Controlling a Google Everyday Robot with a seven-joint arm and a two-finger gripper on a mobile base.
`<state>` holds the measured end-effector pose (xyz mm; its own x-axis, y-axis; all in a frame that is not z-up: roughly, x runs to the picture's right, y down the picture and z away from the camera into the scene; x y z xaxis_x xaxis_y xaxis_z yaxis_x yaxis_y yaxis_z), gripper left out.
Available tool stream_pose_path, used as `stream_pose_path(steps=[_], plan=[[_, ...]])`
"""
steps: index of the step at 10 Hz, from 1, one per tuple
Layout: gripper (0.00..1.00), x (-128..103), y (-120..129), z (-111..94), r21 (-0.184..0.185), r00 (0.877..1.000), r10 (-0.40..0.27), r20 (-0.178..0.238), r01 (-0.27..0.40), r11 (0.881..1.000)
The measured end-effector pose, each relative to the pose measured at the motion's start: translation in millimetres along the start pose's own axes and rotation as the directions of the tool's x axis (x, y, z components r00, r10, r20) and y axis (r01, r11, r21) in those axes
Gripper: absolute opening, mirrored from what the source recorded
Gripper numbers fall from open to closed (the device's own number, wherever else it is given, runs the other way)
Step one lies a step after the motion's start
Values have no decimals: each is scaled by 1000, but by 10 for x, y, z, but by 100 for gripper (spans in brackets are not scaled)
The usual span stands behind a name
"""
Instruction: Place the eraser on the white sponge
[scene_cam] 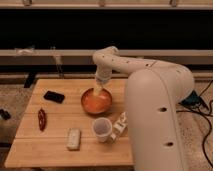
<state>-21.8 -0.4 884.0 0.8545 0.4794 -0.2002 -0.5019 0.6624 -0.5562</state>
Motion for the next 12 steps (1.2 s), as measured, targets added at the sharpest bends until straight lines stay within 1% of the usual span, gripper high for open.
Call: stream_pose_path(steps=[4,5,6,7,9,10,11,12], plan=[[80,-1,1,1,0,1000,0,0,0,1000],[80,-6,10,-1,5,1000,-9,1,9,1000],[80,-42,46,-47,14,999,-32,9,31,999],[80,-102,146,-85,19,998,-61,13,61,998],[80,-300,534,-168,29,989,-145,22,145,989],[80,-423,804,-193,30,982,-189,26,188,982],[80,-536,1015,-211,33,974,-227,28,226,974],[80,-715,1318,-228,36,959,-281,29,280,959]])
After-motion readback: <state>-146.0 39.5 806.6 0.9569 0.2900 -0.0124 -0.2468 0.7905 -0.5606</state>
